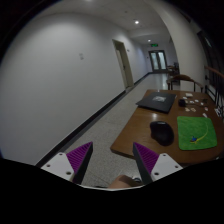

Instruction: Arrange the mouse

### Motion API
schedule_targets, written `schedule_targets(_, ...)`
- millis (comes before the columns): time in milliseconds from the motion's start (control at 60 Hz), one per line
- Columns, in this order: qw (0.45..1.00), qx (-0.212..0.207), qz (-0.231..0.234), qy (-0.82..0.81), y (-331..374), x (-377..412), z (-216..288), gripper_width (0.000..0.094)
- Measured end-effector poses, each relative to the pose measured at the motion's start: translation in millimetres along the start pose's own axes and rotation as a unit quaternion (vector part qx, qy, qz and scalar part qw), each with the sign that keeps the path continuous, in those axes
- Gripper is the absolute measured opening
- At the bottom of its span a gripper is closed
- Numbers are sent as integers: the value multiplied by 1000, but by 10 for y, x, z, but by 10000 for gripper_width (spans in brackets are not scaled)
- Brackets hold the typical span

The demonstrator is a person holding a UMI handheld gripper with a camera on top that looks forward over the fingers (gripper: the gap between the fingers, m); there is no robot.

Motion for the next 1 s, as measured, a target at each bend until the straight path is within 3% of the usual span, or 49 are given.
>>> schedule_targets(83,1000,-7,-23,3,-36,-142,28,820)
schedule_targets(317,989,-15,-148,18,19,-1441,-17,817)
schedule_targets(400,984,-20,-176,21,-250,-1736,165,815)
schedule_targets(783,982,-16,-181,50,-1045,-1942,578,804)
schedule_targets(900,979,-14,-190,65,-1331,-2013,734,741)
schedule_targets(950,979,-9,-191,70,-1457,-2038,763,656)
schedule_targets(1000,979,-1,-191,75,-1568,-2047,765,503)
Point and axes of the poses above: the point between the fingertips, and its own axes, seen from behind it with the camera up: x to the left, z up, y backward, against the way the camera looks, the point moved 9 cm from there along y, backward, against the way the camera looks, and after that the axes turned 5 degrees about -y, right-handed, at the moved point
